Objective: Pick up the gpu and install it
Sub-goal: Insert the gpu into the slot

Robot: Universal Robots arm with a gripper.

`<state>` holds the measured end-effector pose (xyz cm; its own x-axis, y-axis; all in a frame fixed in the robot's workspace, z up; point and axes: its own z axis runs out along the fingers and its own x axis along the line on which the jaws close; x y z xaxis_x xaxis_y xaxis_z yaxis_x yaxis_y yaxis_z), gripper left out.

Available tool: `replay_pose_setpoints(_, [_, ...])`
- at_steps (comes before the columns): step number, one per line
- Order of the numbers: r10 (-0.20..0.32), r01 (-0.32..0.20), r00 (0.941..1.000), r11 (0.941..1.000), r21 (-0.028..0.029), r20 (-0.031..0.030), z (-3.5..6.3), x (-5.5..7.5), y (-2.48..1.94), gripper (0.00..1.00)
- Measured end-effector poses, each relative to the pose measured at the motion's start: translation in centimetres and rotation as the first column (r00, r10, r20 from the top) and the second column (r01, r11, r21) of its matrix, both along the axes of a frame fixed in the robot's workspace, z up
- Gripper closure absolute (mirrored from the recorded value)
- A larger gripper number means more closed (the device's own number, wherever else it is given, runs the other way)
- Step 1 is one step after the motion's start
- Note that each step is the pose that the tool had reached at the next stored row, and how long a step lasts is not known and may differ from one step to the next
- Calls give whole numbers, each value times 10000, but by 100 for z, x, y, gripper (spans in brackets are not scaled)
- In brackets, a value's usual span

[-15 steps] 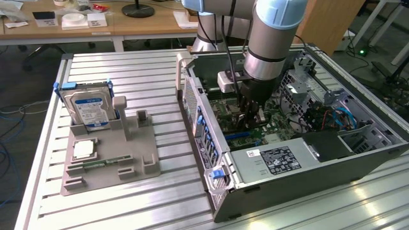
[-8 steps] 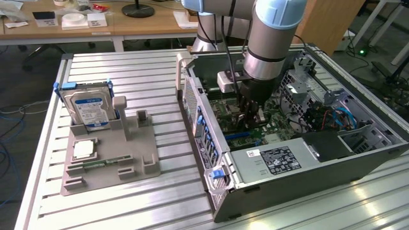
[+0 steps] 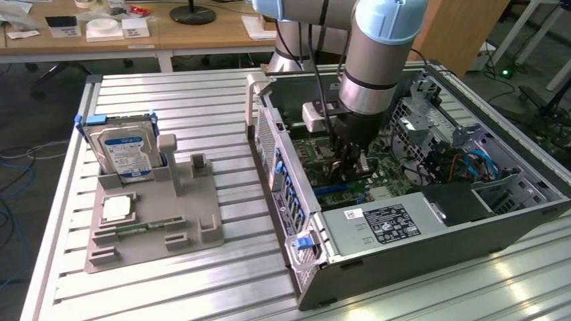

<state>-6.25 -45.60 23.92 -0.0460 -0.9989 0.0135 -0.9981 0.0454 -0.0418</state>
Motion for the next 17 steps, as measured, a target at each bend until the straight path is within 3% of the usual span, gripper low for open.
replay_pose_setpoints(4, [2,-2,10000,10000,89,1,-12,-8,0,72])
replay_pose_setpoints(7, [2,-2,10000,9995,323,1,-22,-13,0,72])
replay_pose_setpoints(8, [1,-1,10000,9993,362,0,-21,-14,0,72])
replay_pose_setpoints(17, [-2,2,10000,9993,369,1,-29,-18,-35,72])
